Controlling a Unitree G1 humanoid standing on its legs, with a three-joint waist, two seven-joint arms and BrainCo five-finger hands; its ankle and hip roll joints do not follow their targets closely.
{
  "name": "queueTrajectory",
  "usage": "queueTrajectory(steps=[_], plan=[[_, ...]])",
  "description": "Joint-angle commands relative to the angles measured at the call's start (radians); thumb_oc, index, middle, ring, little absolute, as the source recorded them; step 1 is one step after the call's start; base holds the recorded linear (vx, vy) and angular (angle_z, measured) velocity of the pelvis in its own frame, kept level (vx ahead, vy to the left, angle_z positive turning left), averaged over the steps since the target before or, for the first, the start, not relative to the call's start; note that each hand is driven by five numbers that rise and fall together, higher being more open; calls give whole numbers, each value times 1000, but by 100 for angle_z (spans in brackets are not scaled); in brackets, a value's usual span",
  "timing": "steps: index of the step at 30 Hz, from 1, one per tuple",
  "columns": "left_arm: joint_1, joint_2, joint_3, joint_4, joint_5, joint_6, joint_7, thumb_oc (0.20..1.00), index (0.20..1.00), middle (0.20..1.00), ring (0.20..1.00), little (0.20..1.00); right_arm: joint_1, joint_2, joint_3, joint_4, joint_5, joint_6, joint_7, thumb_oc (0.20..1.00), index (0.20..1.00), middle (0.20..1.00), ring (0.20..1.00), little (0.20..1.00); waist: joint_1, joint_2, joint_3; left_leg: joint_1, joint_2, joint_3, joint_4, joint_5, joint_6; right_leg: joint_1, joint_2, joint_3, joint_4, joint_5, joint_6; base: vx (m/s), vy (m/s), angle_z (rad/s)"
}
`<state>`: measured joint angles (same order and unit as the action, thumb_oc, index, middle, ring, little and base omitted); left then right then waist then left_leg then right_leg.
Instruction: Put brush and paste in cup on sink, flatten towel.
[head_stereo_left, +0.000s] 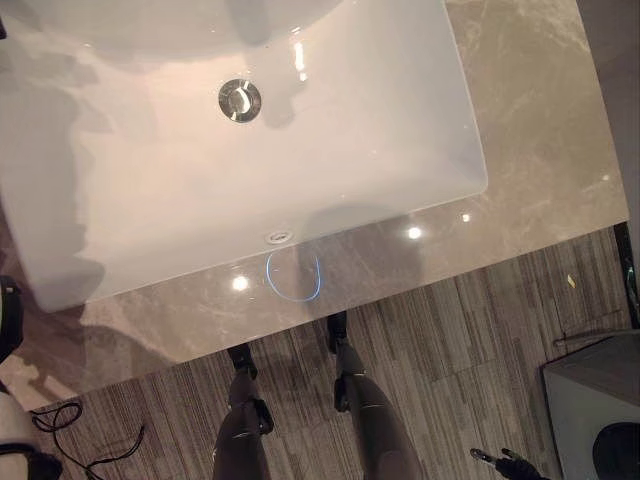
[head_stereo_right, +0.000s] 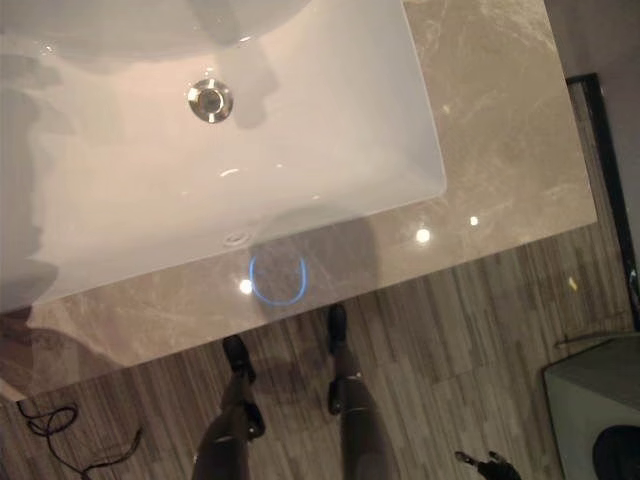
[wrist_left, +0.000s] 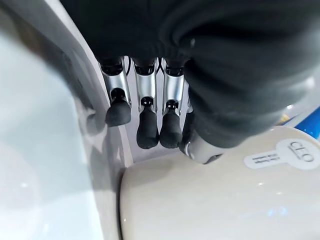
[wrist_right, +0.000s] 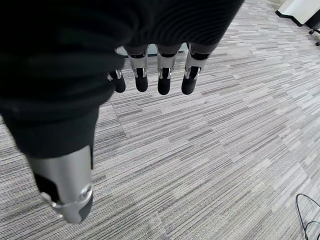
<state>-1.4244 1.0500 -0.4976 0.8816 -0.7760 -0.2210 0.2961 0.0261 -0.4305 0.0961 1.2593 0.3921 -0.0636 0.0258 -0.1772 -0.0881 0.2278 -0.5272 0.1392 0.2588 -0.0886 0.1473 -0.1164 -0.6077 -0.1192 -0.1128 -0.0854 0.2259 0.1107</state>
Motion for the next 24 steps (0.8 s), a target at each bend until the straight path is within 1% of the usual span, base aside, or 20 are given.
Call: queueTrajectory(steps=[1,9,12,18,24], plan=[[8,-61,-56,54,32,-18,-14,200,200,200,200,200,47,-56,-2,3,32,14,-11,1000,1000,1000,1000,1000,-39,8,17,-23,44,-83,1,23,-27,43,-89,19,-2,6,121,0,0,0],[2,-61,-41,69,57,-17,7,200,200,200,200,200,44,-61,3,30,14,16,-14,1000,1000,1000,1000,1000,-37,9,26,-17,47,-81,1,25,-29,44,-88,22,-2,8,120,0,0,0],[-3,-53,-26,98,74,-12,30,200,200,200,200,200,41,-61,2,37,9,16,-16,1000,1000,1000,1000,1000,-34,10,24,-14,49,-80,1,27,-30,46,-86,23,-2,7,118,0,0,0],[-15,-46,-7,157,94,-1,50,200,200,200,200,200,31,-65,7,38,12,14,-14,1000,1000,1000,1000,1000,-29,6,10,-2,54,-83,1,29,-32,61,-81,12,-2,4,113,-9,-13,-3],[-9,-41,-2,162,143,11,61,200,200,200,200,200,35,-54,16,36,16,11,-8,1000,1000,1000,1000,1000,-19,-4,-11,30,66,-96,1,26,-38,107,-75,-13,-2,-5,111,-10,-43,1]])
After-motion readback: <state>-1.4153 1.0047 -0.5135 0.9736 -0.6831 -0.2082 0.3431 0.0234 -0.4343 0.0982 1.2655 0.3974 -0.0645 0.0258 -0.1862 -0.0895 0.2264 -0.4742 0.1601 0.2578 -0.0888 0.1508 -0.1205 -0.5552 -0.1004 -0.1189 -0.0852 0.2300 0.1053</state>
